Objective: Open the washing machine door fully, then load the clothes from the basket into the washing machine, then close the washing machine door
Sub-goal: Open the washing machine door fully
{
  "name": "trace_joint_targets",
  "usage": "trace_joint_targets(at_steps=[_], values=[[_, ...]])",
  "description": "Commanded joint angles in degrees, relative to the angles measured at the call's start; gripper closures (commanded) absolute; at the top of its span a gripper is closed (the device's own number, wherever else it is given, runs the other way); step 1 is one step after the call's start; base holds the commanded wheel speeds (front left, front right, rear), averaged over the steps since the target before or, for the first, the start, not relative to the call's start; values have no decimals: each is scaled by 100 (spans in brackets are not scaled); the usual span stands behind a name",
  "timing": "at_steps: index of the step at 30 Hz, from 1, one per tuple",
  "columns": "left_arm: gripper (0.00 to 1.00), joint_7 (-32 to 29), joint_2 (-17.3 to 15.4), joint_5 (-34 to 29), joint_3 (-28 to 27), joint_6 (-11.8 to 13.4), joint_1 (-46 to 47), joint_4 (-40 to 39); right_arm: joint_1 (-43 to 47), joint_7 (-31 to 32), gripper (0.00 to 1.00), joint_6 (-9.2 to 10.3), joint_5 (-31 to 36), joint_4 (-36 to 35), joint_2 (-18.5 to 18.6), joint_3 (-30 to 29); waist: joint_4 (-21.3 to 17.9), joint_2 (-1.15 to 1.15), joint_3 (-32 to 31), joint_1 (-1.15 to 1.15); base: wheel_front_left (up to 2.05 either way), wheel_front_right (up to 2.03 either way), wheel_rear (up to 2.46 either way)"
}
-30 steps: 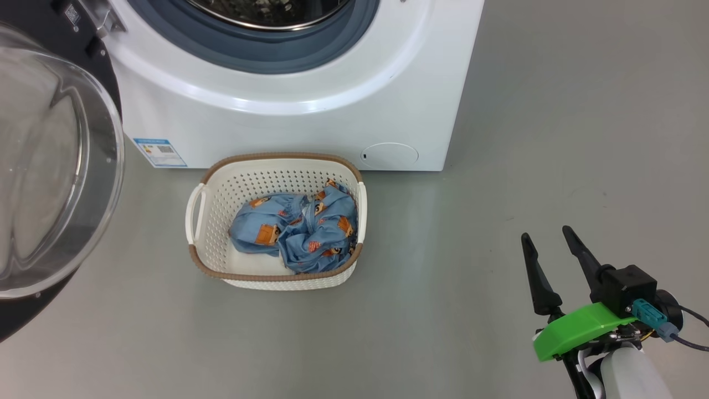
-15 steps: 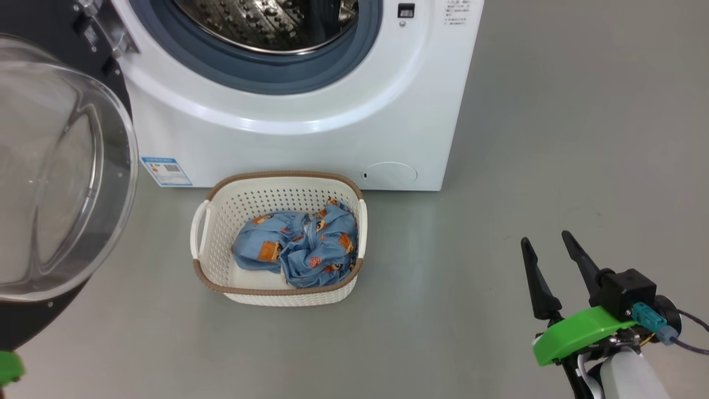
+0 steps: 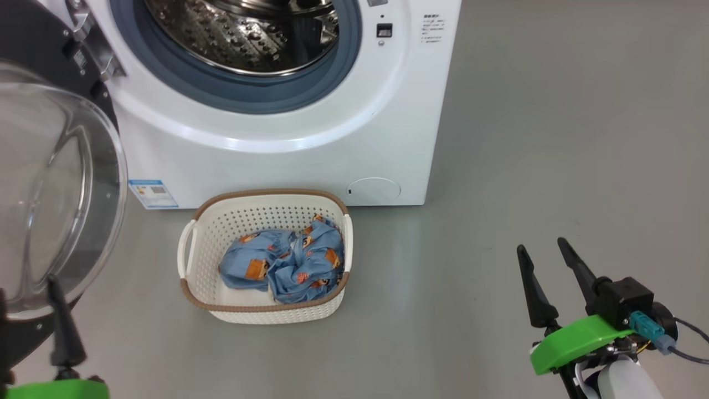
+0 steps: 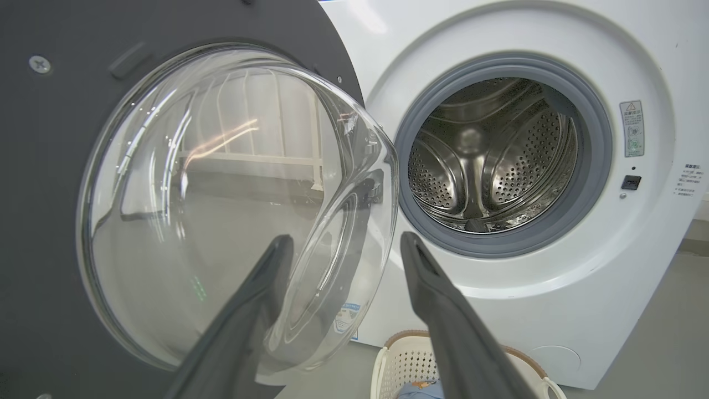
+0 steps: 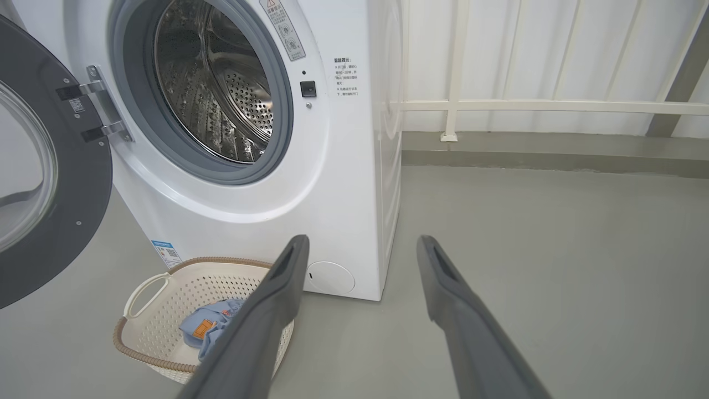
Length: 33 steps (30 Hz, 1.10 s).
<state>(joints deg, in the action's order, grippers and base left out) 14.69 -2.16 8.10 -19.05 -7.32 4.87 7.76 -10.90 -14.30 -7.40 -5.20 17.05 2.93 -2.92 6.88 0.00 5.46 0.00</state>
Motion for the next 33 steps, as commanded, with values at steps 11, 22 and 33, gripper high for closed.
trace_joint_targets(at_steps=[11, 22, 33], values=[[0, 31, -80, -26, 559, -15, -494, -631, 270, -69, 0, -9, -73, -409, -5, 256, -414, 0, -297, 0, 0, 0, 0], [0, 31, -73, -4, 1096, 35, -718, -597, 483, -69, 0, -9, -14, -687, -5, 395, -627, 0, -336, 0, 0, 0, 0], [0, 31, -73, 42, 1364, 134, -718, -421, 493, -70, 0, -9, -14, -776, -5, 401, -631, 0, -374, 0, 0, 0, 0]])
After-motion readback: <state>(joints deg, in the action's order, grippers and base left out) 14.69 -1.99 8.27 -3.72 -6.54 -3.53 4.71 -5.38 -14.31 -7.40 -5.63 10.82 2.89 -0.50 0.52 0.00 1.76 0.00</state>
